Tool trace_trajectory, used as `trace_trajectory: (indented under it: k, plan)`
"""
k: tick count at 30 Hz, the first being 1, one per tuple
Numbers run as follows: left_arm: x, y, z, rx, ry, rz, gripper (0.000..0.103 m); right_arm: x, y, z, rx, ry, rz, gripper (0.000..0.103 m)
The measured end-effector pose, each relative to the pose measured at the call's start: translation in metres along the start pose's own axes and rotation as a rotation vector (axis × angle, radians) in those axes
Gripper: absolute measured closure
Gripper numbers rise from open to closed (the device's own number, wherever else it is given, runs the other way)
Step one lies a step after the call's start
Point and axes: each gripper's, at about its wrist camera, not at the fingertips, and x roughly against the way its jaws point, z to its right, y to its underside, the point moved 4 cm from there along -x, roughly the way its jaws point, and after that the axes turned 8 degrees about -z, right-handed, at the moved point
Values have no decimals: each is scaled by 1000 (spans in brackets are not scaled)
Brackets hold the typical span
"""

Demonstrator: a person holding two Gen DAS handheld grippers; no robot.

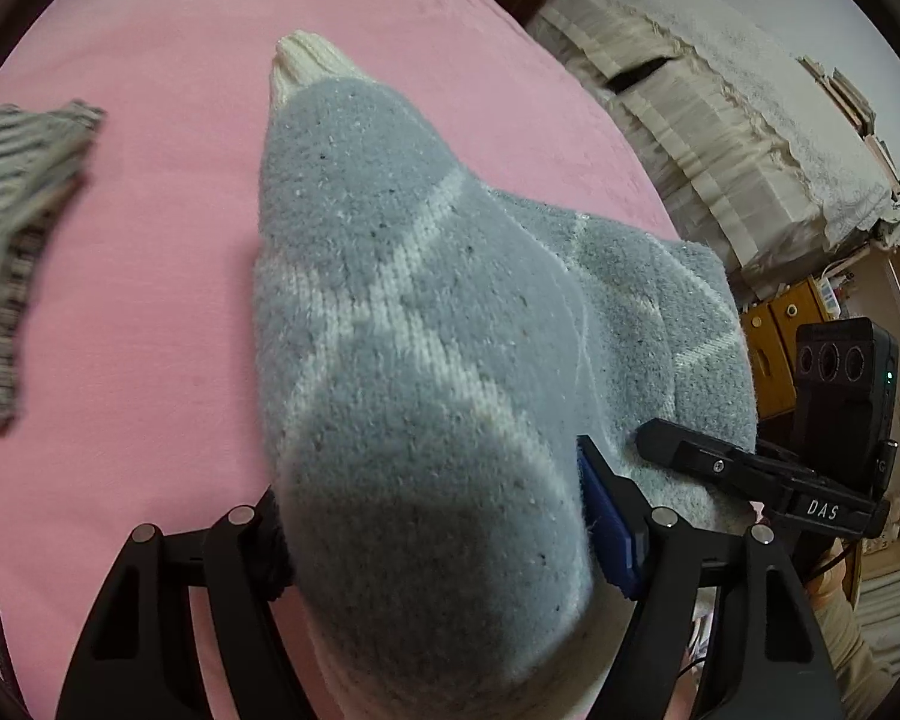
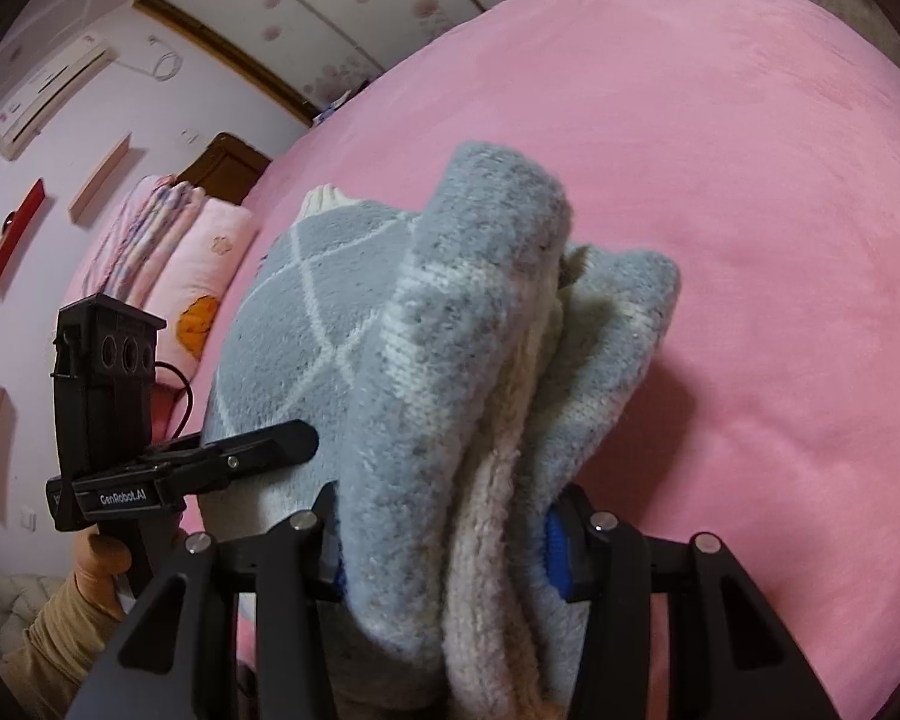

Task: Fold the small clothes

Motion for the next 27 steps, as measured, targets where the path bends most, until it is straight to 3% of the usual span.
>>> trace_trajectory:
  k: [6, 10, 14, 19, 27]
  plan:
    - [108, -21, -59, -5, -102, 107, 28, -29, -42, -93, 55, -111, 32, 57]
    - [175, -52, -115, -24, -190, 175, 27, -71, -89, -164, 78, -198, 58, 56]
    - [215, -89, -178, -19, -253, 222, 27, -125, -137, -218, 72, -257, 83, 57]
    - [219, -125, -256, 33, -274, 225, 26, -196, -174, -244, 25, -291, 74, 56]
    - [154, -153, -361, 161, -206, 185, 26, -293, -187, -233, -49, -245, 0, 57]
